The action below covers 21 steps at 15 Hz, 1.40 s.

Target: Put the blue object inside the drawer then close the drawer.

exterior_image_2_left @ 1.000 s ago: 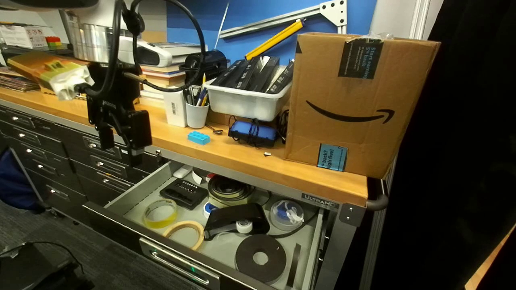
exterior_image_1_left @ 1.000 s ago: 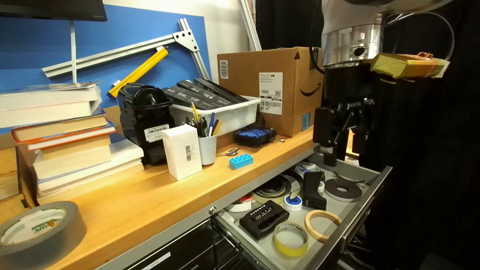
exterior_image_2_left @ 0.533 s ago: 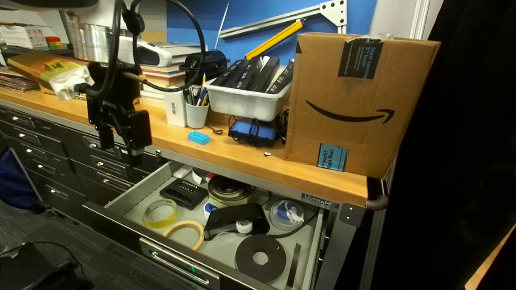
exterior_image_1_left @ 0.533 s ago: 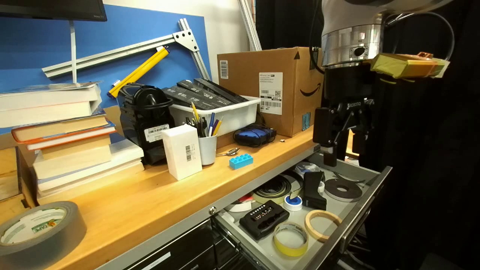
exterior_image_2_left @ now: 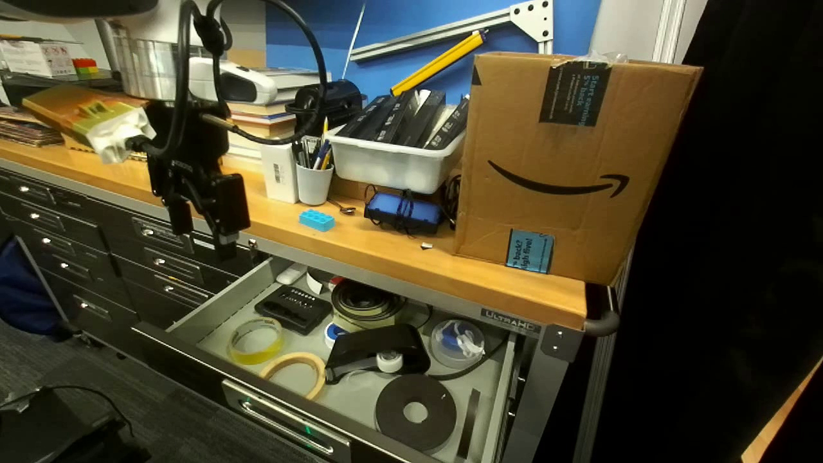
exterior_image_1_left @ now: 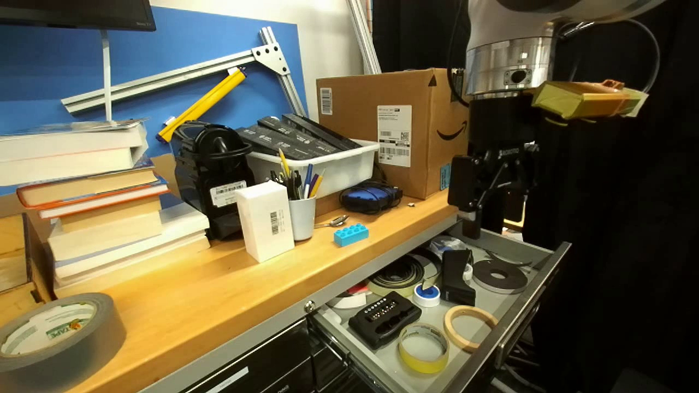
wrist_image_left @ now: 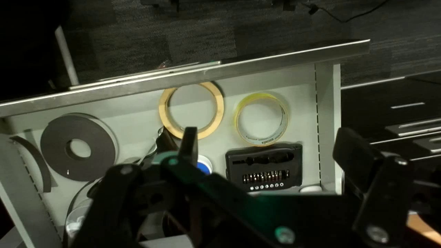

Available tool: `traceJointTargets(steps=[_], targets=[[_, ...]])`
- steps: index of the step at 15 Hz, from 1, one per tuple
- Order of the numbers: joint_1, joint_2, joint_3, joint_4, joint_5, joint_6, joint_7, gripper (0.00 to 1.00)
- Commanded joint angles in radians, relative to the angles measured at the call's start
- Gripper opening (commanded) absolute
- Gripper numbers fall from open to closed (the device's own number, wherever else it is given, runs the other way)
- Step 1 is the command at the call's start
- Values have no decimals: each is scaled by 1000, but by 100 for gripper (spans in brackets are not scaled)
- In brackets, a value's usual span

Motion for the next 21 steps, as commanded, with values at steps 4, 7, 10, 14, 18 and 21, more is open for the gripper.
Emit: traceJointTargets(steps=[4,7,10,14,18,21], targets=[[13,0,-5,-19,-2,83,16,100],[17,0,-2,-26,-1,103,24,100],[17,0,-2,-28,-1,106,26,100],[18,0,-2,-28,-1,107,26,100],[18,0,-2,-28,-1,107,26,100],[18,0,-2,-28,-1,107,26,100]])
